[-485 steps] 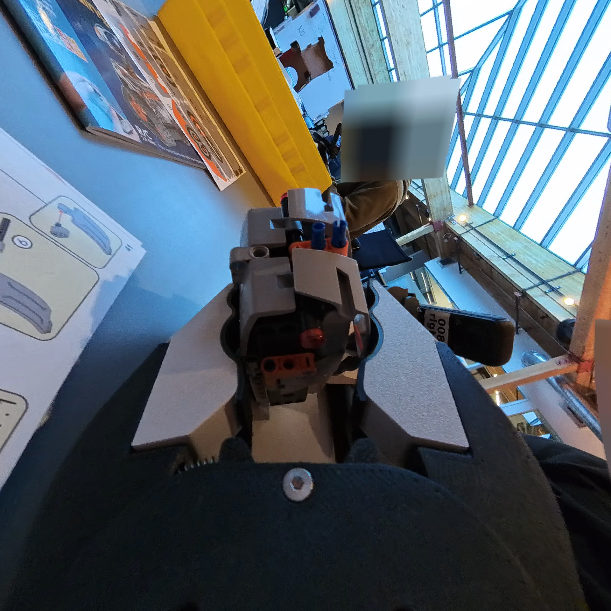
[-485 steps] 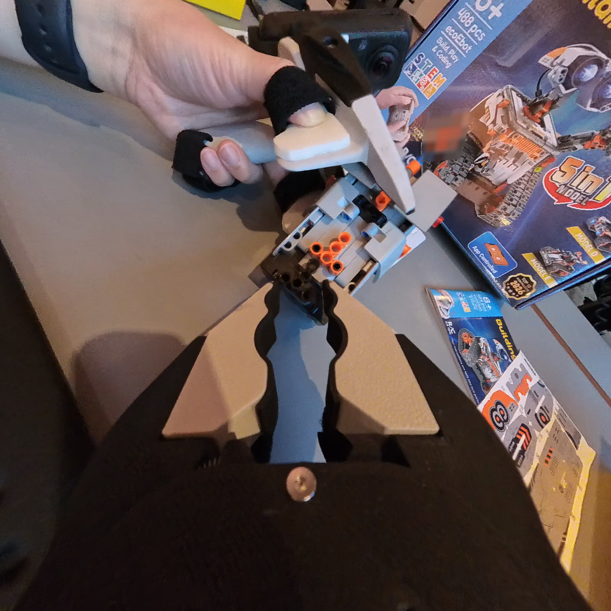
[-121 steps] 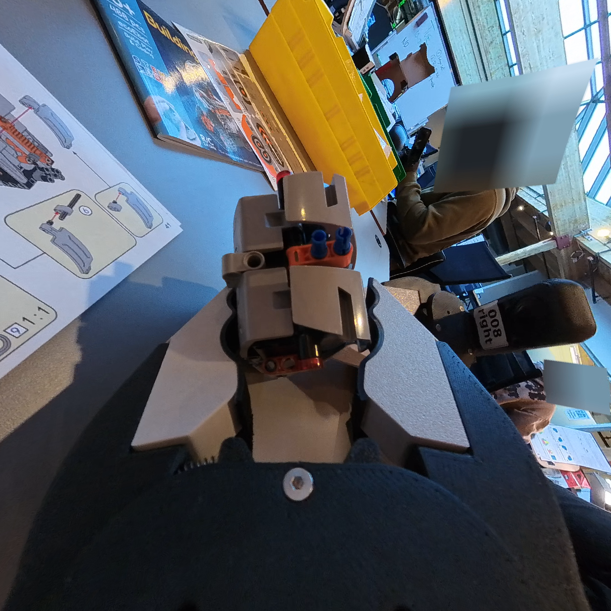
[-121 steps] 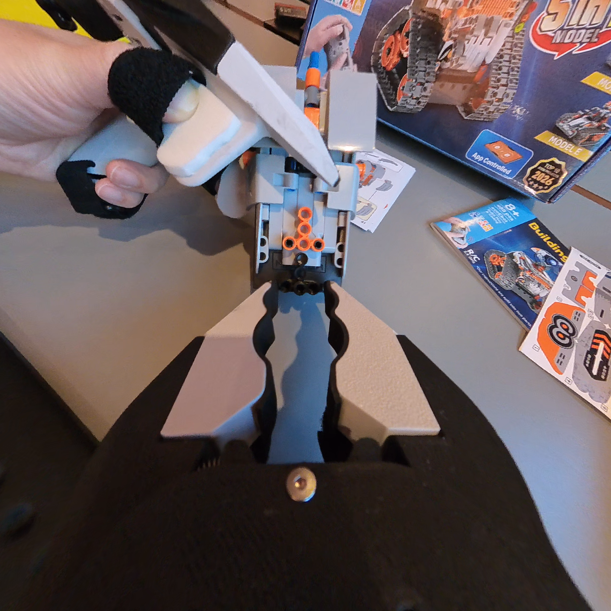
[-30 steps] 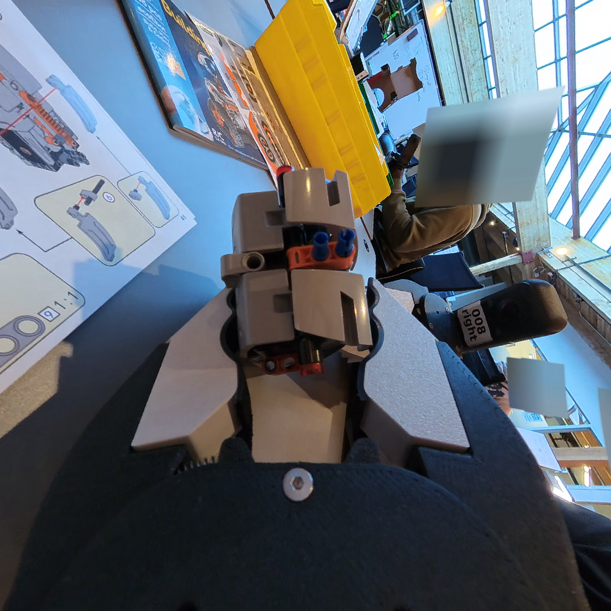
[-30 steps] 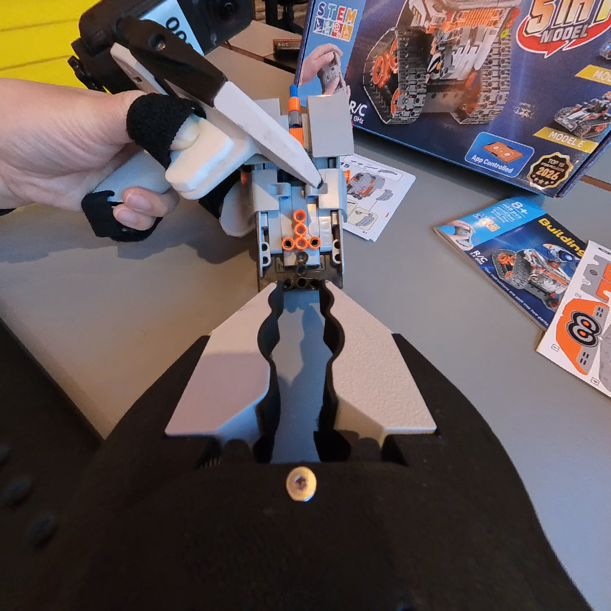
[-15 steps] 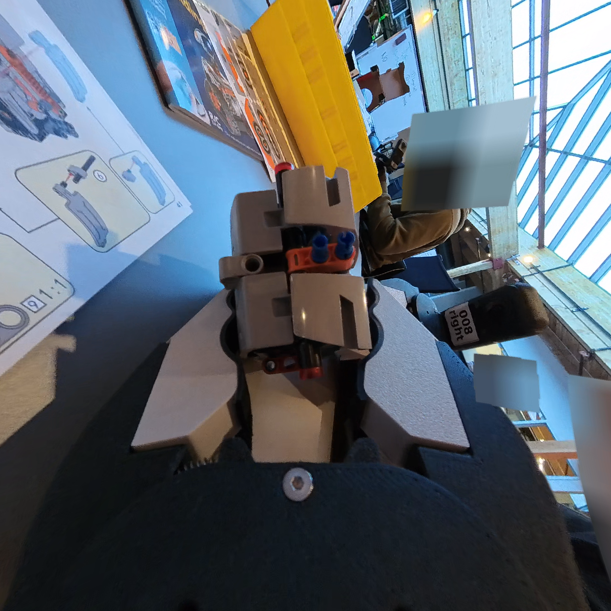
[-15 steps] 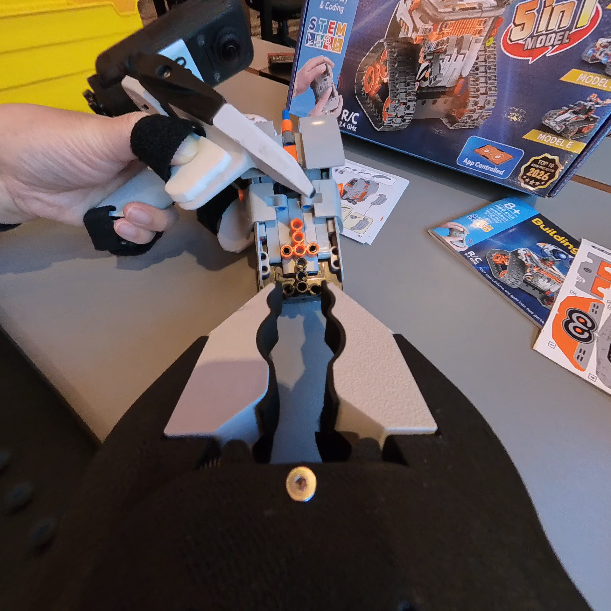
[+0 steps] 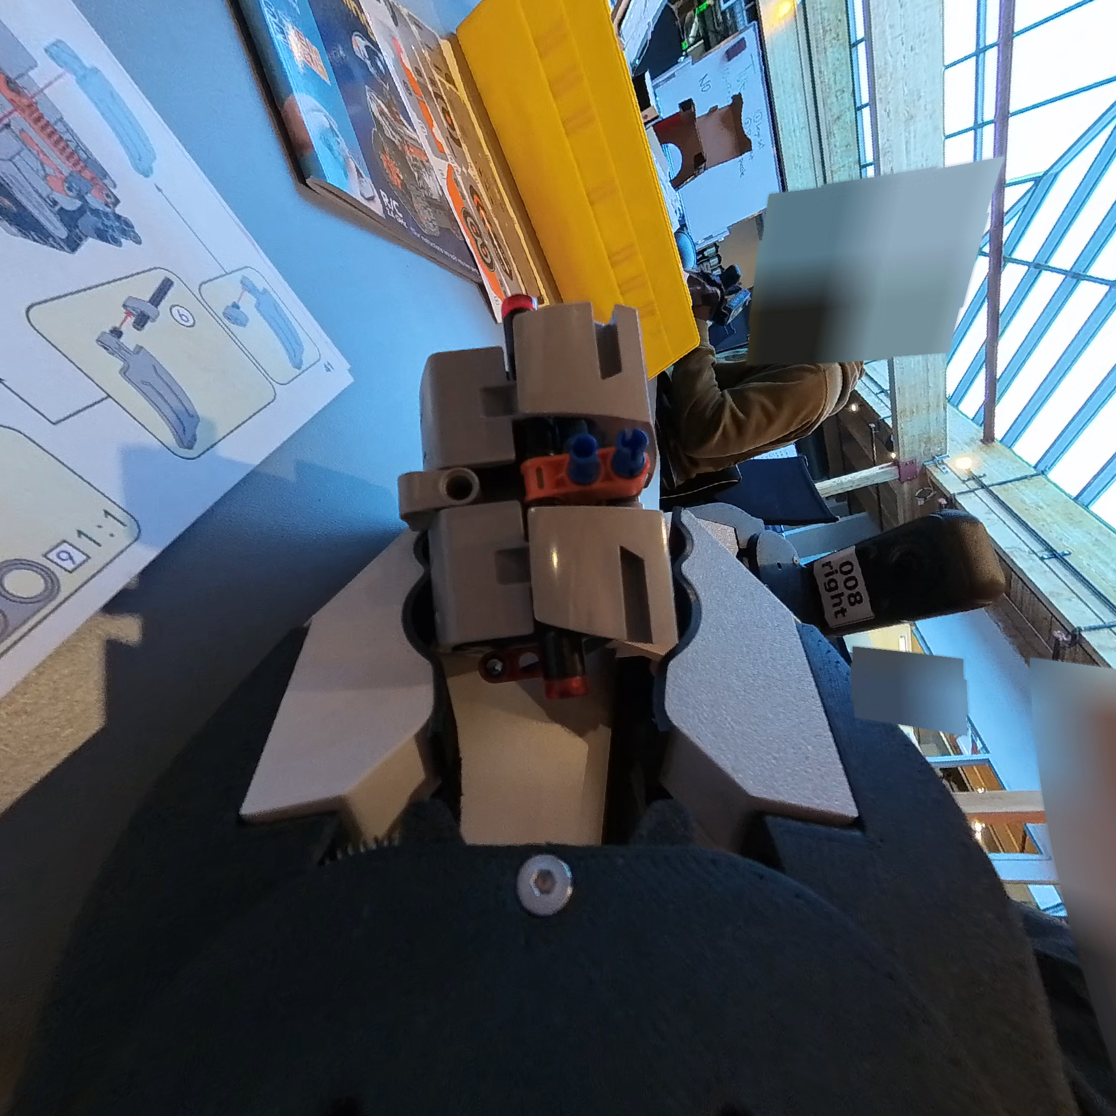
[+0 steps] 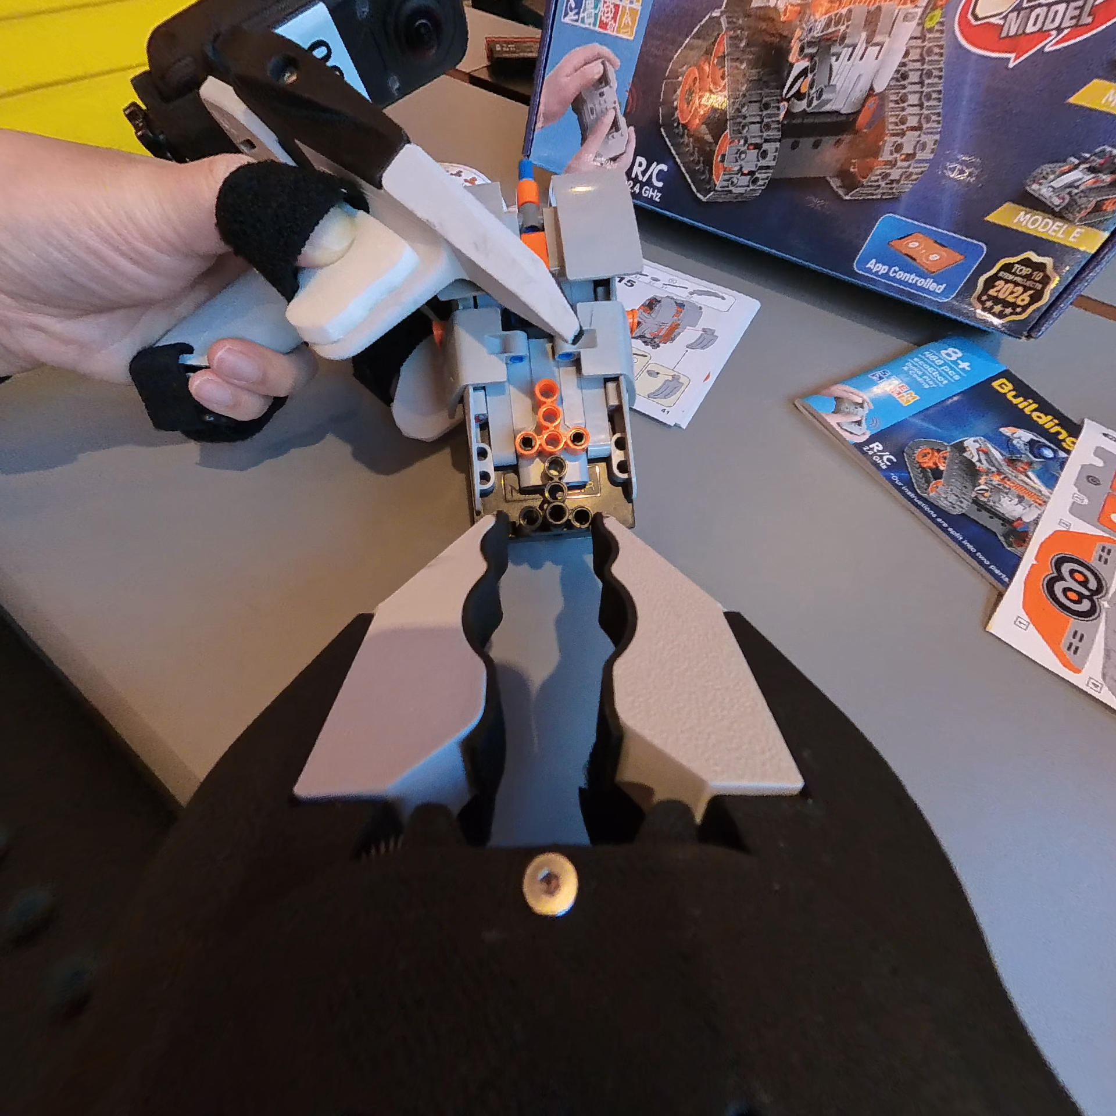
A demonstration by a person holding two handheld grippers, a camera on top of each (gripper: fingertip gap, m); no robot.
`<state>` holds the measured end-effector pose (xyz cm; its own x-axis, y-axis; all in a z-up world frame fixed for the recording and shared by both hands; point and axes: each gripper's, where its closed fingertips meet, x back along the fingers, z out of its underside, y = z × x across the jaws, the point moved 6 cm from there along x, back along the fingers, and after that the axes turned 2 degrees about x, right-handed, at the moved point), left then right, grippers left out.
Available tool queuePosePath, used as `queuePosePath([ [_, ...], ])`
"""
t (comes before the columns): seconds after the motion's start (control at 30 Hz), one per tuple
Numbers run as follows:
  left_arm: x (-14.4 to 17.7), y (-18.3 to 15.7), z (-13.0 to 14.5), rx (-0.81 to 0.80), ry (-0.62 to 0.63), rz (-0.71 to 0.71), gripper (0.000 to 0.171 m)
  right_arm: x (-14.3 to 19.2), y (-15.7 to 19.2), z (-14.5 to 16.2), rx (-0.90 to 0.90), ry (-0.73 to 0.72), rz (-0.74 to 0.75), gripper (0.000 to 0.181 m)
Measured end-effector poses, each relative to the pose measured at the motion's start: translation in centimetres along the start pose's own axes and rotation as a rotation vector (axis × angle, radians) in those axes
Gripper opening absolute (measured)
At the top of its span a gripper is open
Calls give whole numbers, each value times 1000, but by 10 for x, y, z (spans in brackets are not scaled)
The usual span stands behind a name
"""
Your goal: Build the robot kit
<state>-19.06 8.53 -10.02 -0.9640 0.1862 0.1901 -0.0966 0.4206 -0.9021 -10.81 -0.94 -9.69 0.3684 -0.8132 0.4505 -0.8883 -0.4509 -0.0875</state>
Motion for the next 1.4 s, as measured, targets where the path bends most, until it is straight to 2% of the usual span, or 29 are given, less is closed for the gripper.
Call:
queuePosePath([
  [0.5,0,0,1,3,5,2,73,1,-3,1,-4,-2,-24,21],
  [0.57,-1,1,1,14,6,6,73,4,-2,-1,8,-34,-28,33],
  [0.6,0,1,1,18,6,7,73,9,-2,-5,13,-78,-29,33],
  [0.63,0,1,1,20,8,8,73,14,-3,-9,19,-124,-10,29],
  [0.7,0,1,1,22,8,9,73,22,-6,-12,44,-163,4,3],
  [0.73,0,1,1,21,7,8,73,22,-7,-11,43,-157,-3,0],
  [0.83,0,1,1,15,10,5,74,16,-8,-6,-1,-109,-36,9],
  [1.3,-1,1,2,19,10,6,73,12,-4,-4,23,-88,-55,12],
  [1.4,-1,1,2,19,12,8,73,11,-4,-4,34,-77,-44,5],
])
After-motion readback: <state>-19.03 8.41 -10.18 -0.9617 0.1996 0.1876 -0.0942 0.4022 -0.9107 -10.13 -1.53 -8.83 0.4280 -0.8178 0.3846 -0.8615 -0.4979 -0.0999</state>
